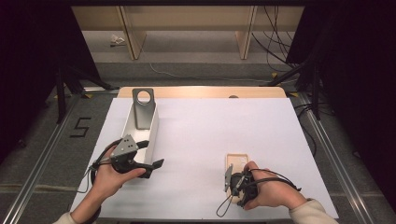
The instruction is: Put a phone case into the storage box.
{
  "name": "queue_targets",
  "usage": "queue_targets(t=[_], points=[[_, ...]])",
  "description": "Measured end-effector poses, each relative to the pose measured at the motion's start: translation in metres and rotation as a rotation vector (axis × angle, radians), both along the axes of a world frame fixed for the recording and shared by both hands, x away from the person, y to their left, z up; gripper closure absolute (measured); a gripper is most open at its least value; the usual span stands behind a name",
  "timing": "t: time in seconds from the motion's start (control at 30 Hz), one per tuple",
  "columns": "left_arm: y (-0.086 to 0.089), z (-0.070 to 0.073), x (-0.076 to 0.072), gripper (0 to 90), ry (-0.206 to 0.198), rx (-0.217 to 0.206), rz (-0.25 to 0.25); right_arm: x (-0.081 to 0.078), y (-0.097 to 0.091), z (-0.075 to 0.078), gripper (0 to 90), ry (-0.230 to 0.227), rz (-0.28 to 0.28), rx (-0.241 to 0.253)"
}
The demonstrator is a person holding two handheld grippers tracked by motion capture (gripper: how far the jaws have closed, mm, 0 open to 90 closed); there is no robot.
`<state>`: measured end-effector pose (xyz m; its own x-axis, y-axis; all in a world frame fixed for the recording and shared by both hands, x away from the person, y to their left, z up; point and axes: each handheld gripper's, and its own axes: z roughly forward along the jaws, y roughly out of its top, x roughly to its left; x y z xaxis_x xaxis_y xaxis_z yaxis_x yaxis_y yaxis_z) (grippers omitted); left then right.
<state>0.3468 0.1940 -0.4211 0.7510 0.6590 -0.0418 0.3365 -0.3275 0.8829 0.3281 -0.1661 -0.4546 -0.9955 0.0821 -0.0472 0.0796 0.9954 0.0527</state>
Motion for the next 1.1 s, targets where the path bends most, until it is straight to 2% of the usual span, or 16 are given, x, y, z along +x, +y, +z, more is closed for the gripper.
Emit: queue_targets(t=[0.2,0.37,0.53,0.67,0.8,0.93,1.0,1.1], points=[[0.0,-0.001,0.0,11.8,0.001,0.001,-0.002,-0.003,0.001,0.0,43.2,-0.007,0.005,-0.005],[-0.001,-0.001,0.0,11.8,0.002,0.002,-0.004,-0.006,0.003,0.001,53.8,-0.012,0.024,-0.014],[-0.001,-0.002,0.0,11.8,0.005,0.003,-0.006,-0.008,0.004,0.002,59.4,-0.016,0.046,-0.023],[-0.002,-0.002,0.0,11.8,0.005,0.005,-0.008,-0.011,0.005,0.002,64.3,-0.011,0.042,-0.025],[-0.002,-0.002,0.0,11.7,0.005,0.004,-0.008,-0.011,0.006,0.003,68.3,-0.001,0.047,-0.033],[-0.002,-0.002,0.0,11.8,0.005,0.006,-0.009,-0.012,0.006,0.003,78.1,0.019,0.049,-0.021],[-0.002,-0.002,0.0,11.8,0.007,0.006,-0.01,-0.012,0.007,0.003,85.1,0.045,0.047,-0.027],[-0.002,-0.002,0.0,11.8,0.006,0.006,-0.01,-0.011,0.007,0.003,86.8,0.063,0.045,-0.03]])
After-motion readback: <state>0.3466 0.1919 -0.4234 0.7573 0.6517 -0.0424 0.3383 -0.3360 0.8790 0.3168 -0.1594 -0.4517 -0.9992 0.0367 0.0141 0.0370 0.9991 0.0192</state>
